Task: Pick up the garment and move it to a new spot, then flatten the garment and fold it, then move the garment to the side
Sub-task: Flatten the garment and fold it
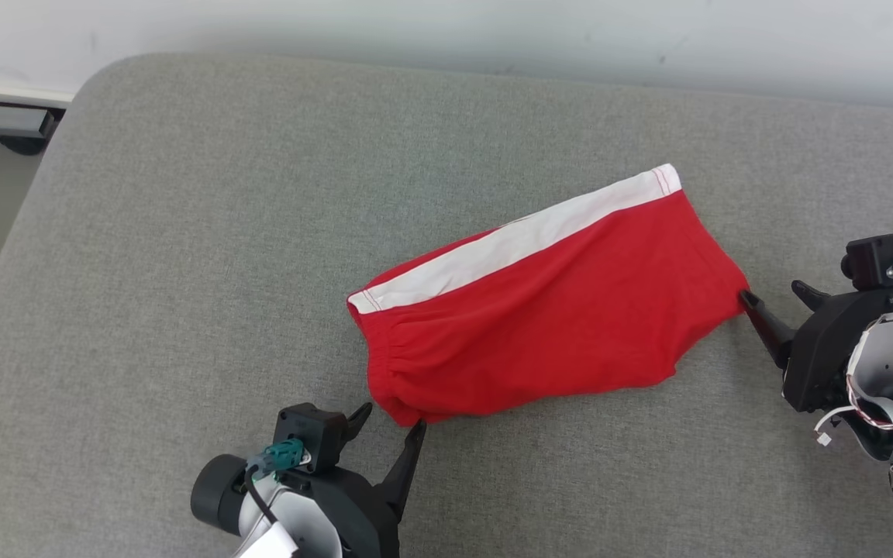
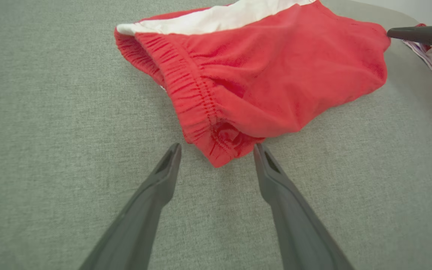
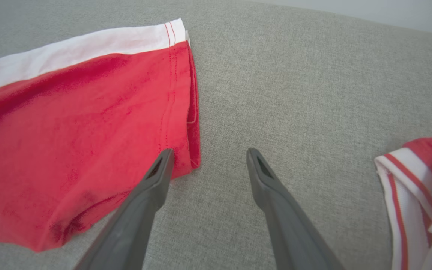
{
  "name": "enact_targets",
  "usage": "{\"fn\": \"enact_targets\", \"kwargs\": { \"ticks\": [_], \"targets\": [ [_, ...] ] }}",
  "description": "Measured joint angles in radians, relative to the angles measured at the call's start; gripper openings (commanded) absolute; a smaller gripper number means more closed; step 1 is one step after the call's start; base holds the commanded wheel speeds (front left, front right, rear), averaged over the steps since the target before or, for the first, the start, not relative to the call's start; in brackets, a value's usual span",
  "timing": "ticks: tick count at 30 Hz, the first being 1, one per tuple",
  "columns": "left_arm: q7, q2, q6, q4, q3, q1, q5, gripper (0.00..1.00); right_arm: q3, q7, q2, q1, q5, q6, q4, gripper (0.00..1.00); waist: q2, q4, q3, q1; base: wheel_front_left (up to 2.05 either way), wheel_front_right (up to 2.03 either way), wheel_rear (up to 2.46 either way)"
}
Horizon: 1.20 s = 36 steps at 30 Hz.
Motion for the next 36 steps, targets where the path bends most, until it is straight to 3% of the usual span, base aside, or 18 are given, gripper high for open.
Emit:
{"fn": "enact_targets", "kwargs": {
  "ticks": [28, 29, 30, 31, 32, 33, 34, 36],
  "targets": [
    [-0.023, -0.044, -0.002, 0.129, 0.001, -0.074, -0.002, 1.0, 0.002, 0.008, 0.07, -0.069, 0.041, 0.019, 0.09, 1.0, -0.0001, 0.016, 0.066, 0.0, 0.0, 0.0, 0.0],
    [-0.025, -0.05, -0.002, 0.134, 0.001, -0.077, -0.004, 0.94, 0.002, 0.008, 0.071, -0.072, 0.042, 0.02, 0.092, 0.93, 0.0, 0.016, 0.069, 0.0, 0.0, 0.0, 0.0],
    [-0.025, -0.052, -0.012, 0.141, -0.001, -0.085, -0.004, 0.26, 0.003, 0.008, 0.072, -0.077, 0.044, 0.021, 0.097, 0.48, -0.0001, 0.015, 0.071, 0.0, 0.0, 0.0, 0.0],
    [-0.027, -0.055, -0.014, 0.144, -0.002, -0.091, -0.004, 0.0, 0.003, 0.011, 0.072, -0.082, 0.048, 0.024, 0.103, 0.27, -0.0001, 0.015, 0.073, 0.0, 0.0, 0.0, 0.0],
    [-0.03, -0.056, -0.022, 0.147, -0.003, -0.094, -0.005, 0.0, 0.004, 0.011, 0.072, -0.084, 0.049, 0.025, 0.109, 0.08, 0.0, 0.014, 0.074, 0.0, 0.0, 0.0, 0.0],
    [-0.03, -0.056, -0.022, 0.147, -0.003, -0.094, -0.005, 0.0, 0.004, 0.011, 0.072, -0.084, 0.049, 0.025, 0.109, 0.08, 0.0, 0.014, 0.074, 0.0, 0.0, 0.0, 0.0],
    [-0.03, -0.059, -0.029, 0.153, -0.011, -0.098, -0.005, 0.0, 0.007, 0.011, 0.074, -0.084, 0.05, 0.034, 0.113, 0.0, 0.0, 0.014, 0.075, 0.0, 0.0, 0.0, 0.0],
    [-0.031, -0.058, -0.035, 0.158, -0.016, -0.107, -0.005, 0.0, 0.008, 0.011, 0.075, -0.084, 0.05, 0.037, 0.118, 0.0, -0.0001, 0.014, 0.075, 0.0, 0.0, 0.0, 0.0]
  ]
}}
